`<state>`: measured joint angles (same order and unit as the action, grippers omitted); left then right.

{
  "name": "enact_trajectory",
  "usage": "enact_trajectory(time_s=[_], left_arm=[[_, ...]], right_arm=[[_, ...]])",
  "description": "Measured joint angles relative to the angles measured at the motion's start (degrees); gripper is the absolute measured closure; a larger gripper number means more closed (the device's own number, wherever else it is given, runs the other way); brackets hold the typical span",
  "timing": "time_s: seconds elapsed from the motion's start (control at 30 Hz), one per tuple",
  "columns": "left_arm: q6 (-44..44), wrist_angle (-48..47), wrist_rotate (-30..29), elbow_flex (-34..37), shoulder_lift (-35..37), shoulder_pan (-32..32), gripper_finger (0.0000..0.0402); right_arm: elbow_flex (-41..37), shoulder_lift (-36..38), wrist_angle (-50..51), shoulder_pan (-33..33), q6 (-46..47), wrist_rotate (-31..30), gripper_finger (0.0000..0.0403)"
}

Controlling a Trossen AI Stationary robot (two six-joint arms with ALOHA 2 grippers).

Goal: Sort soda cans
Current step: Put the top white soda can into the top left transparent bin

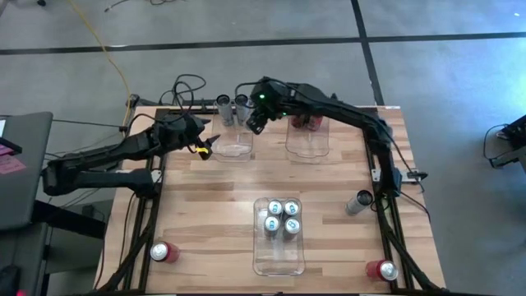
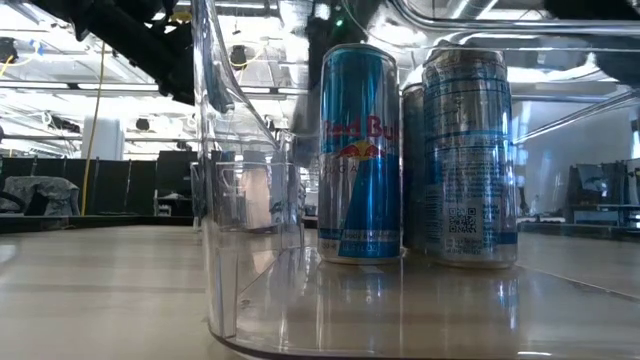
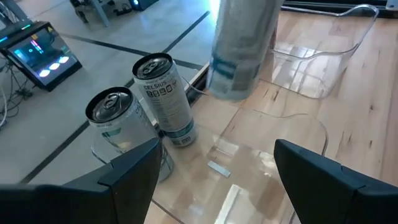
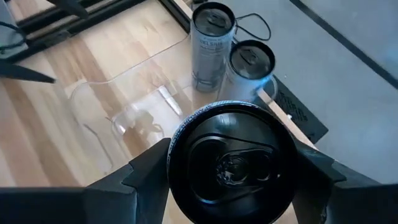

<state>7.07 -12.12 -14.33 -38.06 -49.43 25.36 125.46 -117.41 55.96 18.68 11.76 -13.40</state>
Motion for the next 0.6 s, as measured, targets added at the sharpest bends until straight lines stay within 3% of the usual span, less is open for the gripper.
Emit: enact_trajectory(time_s=[0.6], left_arm=[[0.5,-1.0,0.0,0.0,0.0,0.0,0.0095]], right_arm=[[3.7,-11.3,-5.2,2.0,-9.5,2.0,0.0142]])
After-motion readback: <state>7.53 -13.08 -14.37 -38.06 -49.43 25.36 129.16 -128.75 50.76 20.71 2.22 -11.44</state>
